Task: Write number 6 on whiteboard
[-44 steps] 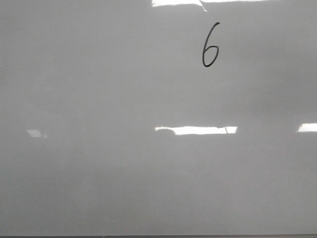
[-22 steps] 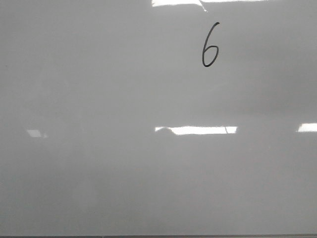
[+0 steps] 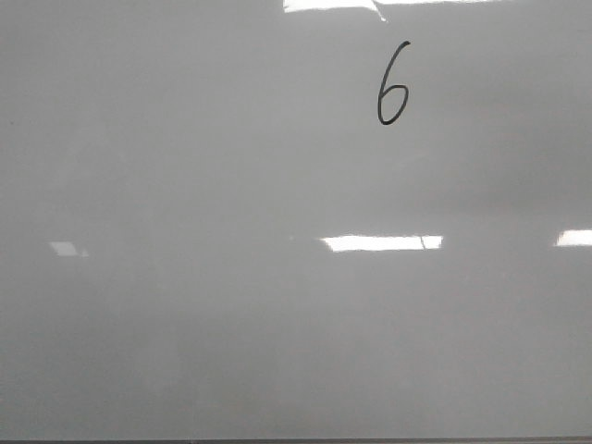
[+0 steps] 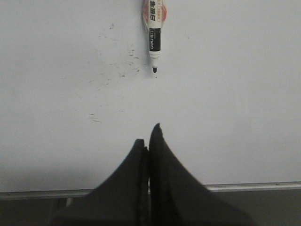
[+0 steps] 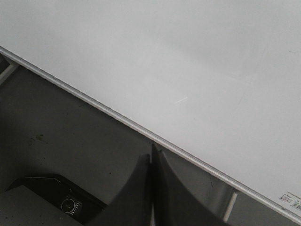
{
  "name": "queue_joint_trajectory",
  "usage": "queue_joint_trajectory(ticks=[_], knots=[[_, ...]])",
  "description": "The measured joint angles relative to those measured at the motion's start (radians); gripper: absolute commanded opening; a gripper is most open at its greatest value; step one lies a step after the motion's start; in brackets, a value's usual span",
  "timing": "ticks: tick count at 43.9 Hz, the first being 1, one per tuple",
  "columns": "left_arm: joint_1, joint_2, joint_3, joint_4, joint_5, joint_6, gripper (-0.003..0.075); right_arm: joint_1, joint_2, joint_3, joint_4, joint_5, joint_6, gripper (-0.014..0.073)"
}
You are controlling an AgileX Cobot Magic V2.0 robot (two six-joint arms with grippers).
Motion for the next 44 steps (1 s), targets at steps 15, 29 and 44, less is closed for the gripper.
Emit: queue_joint_trajectory(ticks=[15, 29, 44], knots=[[0.0, -0.007, 0.0, 0.0, 0.0, -0.002, -0.002, 0.0, 0.0, 0.0, 0.0, 0.0, 0.002, -0.0121], [0.073, -0.254, 0.113, -0.033, -0.032, -0.002, -0.002, 0.0, 0.0, 0.0, 0.0, 0.0, 0.002, -0.0121], [0.083, -0.513, 0.374, -0.042, -0.271, 0.0, -0.002, 0.0, 0.0, 0.0, 0.0, 0.0, 0.002, -0.0121]])
